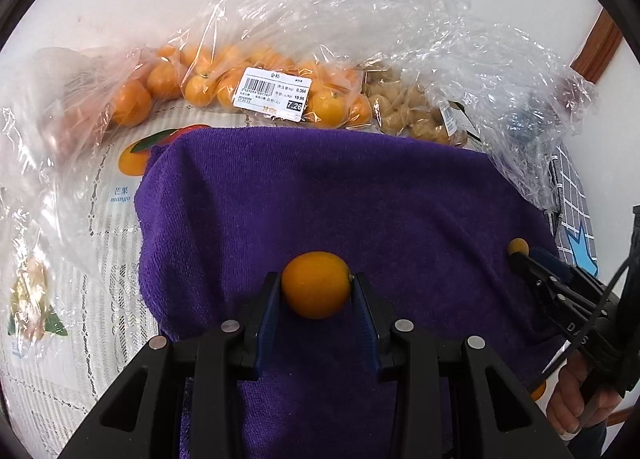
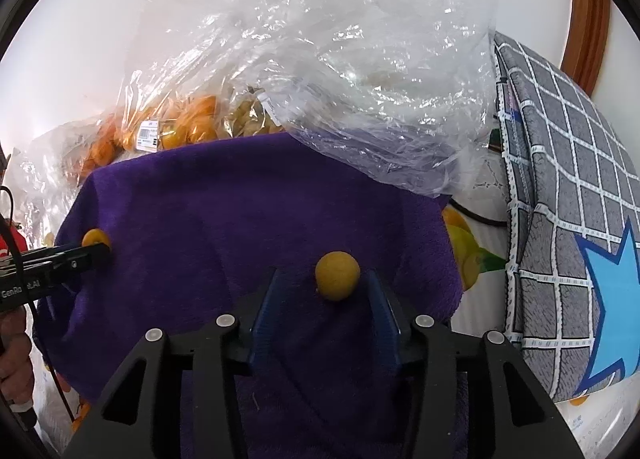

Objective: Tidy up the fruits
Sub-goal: 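Withdraw both open tools from the towel back toward the loose fruits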

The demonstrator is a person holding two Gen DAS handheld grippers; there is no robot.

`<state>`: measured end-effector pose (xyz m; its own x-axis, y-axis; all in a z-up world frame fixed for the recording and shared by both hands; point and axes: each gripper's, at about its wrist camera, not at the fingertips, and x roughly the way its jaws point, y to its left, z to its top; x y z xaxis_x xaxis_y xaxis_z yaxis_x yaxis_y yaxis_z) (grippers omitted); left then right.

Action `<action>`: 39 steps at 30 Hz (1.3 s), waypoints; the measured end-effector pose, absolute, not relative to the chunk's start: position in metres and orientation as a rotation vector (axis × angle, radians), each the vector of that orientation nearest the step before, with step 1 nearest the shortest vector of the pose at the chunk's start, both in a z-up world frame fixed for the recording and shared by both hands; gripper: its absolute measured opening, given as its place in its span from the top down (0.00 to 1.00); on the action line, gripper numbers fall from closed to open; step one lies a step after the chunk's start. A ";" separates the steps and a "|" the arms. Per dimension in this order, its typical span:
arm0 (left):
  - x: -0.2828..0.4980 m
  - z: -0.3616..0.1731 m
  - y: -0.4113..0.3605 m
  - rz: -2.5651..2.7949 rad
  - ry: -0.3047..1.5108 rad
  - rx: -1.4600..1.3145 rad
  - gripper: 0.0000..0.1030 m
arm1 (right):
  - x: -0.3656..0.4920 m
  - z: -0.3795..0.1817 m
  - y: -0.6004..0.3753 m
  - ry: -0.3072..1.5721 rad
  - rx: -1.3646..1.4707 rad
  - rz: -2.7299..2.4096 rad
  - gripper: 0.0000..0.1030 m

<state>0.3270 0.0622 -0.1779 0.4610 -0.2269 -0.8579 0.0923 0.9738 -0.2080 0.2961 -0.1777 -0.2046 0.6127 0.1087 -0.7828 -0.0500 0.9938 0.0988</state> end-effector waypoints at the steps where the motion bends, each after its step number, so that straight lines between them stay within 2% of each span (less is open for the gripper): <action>1: 0.327 -0.178 0.062 -0.197 1.075 -0.138 0.67 | 0.295 -0.203 -0.178 0.902 0.068 0.089 0.53; 4: 0.327 -0.178 0.061 -0.197 1.074 -0.129 0.67 | 0.289 -0.197 -0.179 0.871 0.063 0.077 0.50; 11: 0.328 -0.179 0.055 -0.198 1.077 -0.101 0.67 | 0.276 -0.185 -0.186 0.827 0.071 0.060 0.50; 21: 0.322 -0.169 0.053 -0.196 1.067 -0.099 0.51 | 0.253 -0.175 -0.194 0.815 0.058 0.023 0.50; 27: 0.313 -0.153 0.048 -0.224 1.049 -0.103 0.35 | 0.237 -0.166 -0.201 0.818 0.080 0.003 0.50; 29: 0.309 -0.147 0.047 -0.228 1.038 -0.102 0.33 | 0.230 -0.164 -0.203 0.834 0.088 0.008 0.50; 33: 0.300 -0.132 0.044 -0.228 1.002 -0.088 0.26 | 0.214 -0.162 -0.205 0.850 0.090 0.022 0.46; 39: 0.289 -0.108 0.042 -0.198 0.944 -0.070 0.24 | 0.182 -0.157 -0.197 0.842 0.034 0.044 0.41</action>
